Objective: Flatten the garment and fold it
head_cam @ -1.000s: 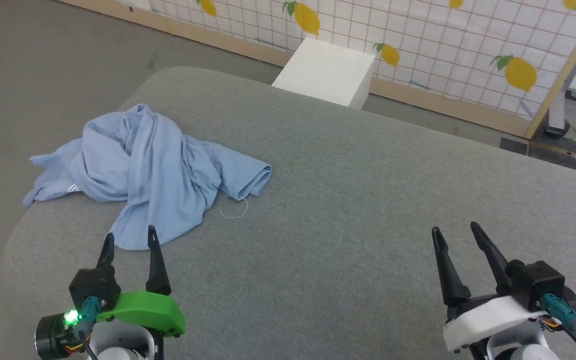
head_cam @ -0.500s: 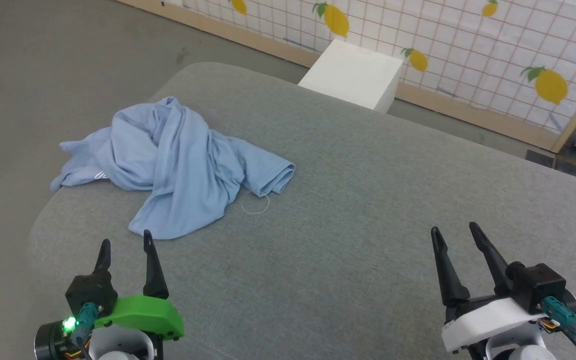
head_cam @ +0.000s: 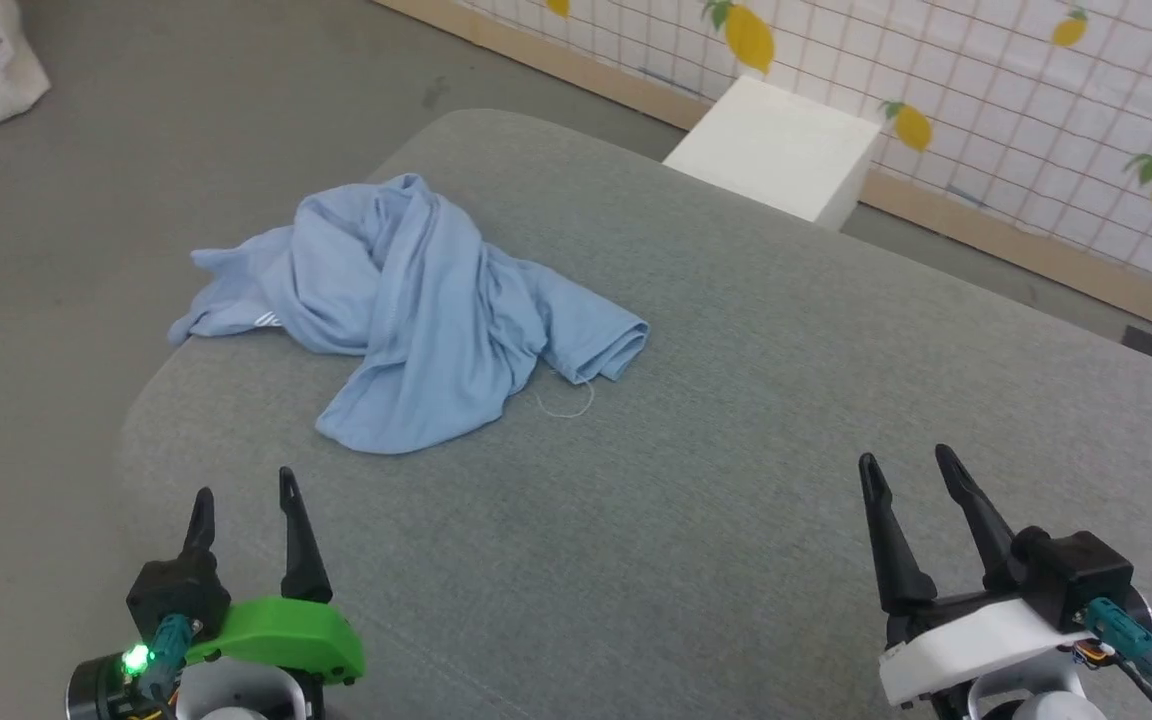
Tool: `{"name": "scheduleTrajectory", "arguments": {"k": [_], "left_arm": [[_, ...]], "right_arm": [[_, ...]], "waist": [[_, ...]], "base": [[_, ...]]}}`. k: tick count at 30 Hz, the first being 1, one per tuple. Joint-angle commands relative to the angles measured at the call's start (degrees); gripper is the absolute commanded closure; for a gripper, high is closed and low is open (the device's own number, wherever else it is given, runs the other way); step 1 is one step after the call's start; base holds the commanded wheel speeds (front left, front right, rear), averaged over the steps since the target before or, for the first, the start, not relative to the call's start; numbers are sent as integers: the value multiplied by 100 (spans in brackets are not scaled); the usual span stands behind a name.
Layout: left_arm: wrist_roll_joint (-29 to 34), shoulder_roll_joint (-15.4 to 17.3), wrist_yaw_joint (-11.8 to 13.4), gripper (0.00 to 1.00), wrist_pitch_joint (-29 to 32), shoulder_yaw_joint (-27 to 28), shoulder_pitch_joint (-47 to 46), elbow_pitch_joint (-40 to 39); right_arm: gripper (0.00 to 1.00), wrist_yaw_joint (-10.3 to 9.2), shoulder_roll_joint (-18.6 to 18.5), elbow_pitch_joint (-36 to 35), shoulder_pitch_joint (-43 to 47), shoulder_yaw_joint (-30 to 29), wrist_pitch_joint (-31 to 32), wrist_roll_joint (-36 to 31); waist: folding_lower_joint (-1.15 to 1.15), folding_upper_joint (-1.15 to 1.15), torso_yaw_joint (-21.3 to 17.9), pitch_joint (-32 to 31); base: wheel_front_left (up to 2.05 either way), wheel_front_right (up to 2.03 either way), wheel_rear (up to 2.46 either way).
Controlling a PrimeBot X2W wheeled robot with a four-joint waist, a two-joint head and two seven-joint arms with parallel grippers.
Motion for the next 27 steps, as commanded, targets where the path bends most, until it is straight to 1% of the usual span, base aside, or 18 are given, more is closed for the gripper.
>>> {"name": "scheduleTrajectory", "arguments": {"k": [1,12,21,24,27], "left_arm": [[-112,73,79,0,-86,-26,80,48],[-273,136,210,0,-237,-64,76,100],[-320,143,213,0,-260,-59,67,110],[-374,161,136,0,-258,-74,-33,111],[-498,235,-74,0,-178,-95,-388,151]], "right_arm": [[0,-8,8,34,-102,52,-86,84],[0,-9,10,78,-115,121,-207,173],[0,-9,10,69,-119,115,-191,169],[0,-9,10,29,-129,106,-167,166],[0,-9,10,-55,-187,88,-96,106]], "waist": [[0,0,158,-26],[0,0,476,47],[0,0,483,69],[0,0,483,112],[0,0,444,271]], "base": [[0,0,0],[0,0,0],[0,0,0],[0,0,0],[0,0,0]]}}
